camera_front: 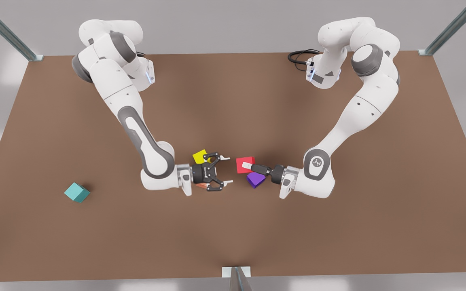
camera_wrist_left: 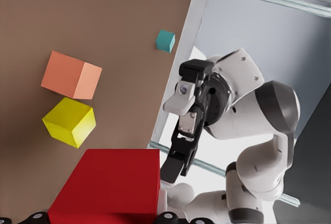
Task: Pick up red wooden cube and pass to hand red wooden cube and place in blue wooden cube
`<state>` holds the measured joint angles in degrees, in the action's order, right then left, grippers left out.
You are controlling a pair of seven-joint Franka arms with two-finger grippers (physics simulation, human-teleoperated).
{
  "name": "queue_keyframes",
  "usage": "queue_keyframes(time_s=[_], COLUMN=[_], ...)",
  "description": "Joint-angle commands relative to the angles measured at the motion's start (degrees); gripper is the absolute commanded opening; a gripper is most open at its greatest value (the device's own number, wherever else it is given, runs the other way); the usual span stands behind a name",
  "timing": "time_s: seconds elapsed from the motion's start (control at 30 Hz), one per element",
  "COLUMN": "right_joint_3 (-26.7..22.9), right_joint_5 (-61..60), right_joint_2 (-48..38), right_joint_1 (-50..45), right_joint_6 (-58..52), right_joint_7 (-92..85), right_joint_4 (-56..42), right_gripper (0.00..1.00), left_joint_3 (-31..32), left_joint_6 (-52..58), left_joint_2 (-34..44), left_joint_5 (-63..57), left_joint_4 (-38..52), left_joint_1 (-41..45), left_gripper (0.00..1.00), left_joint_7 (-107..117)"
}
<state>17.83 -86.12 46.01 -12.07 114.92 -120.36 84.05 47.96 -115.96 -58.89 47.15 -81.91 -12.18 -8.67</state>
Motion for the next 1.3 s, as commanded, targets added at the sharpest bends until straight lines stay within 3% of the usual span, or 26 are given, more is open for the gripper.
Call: queue_keyframes(time_s=[0.0,0.93,0.97,1.0,1.03,1.07,1.13,1.2,1.27], right_joint_3=[0.19,0.28,0.28,0.28,0.19,0.19,0.19,0.28,0.19], right_joint_5=[-0.89,-7.04,-7.13,-7.13,-7.13,-7.04,-7.04,-7.04,-7.04], right_joint_2=[-0.05,3.29,3.29,3.29,3.29,3.29,3.29,3.29,3.29], right_joint_1=[-0.05,-5.59,-5.59,-5.59,-5.59,-5.59,-5.59,-5.59,-5.50], right_joint_6=[0.57,6.45,6.54,6.54,6.54,6.54,6.54,6.54,6.54], right_joint_7=[-11.39,-11.48,-11.48,-11.48,-11.48,-11.48,-11.48,-11.48,-11.48], right_joint_4=[0.15,-0.91,-0.99,-0.99,-0.99,-1.08,-1.08,-1.08,-0.99], right_gripper=[1.00,1.00,0.94,0.82,0.63,0.55,0.54,0.54,0.54], left_joint_3=[0.12,0.12,0.12,0.12,0.12,0.12,0.12,0.12,0.12], left_joint_6=[-0.15,-2.61,-2.61,-2.61,-2.61,-2.61,-2.70,-2.61,-2.52], left_joint_2=[0.09,0.09,0.09,0.09,0.09,0.09,0.09,0.09,0.36], left_joint_5=[0.32,0.32,0.32,0.32,0.32,0.32,0.32,0.32,-0.04], left_joint_4=[0.09,0.00,0.00,0.00,0.09,0.00,0.00,0.09,0.00], left_joint_1=[0.05,1.02,1.02,1.02,1.10,1.10,1.10,1.02,0.67], left_gripper=[0.69,0.69,0.69,0.69,0.69,0.69,0.69,1.00,1.00], left_joint_7=[-0.82,-0.74,-0.74,-0.74,-0.74,-0.74,-0.74,-0.74,0.31])
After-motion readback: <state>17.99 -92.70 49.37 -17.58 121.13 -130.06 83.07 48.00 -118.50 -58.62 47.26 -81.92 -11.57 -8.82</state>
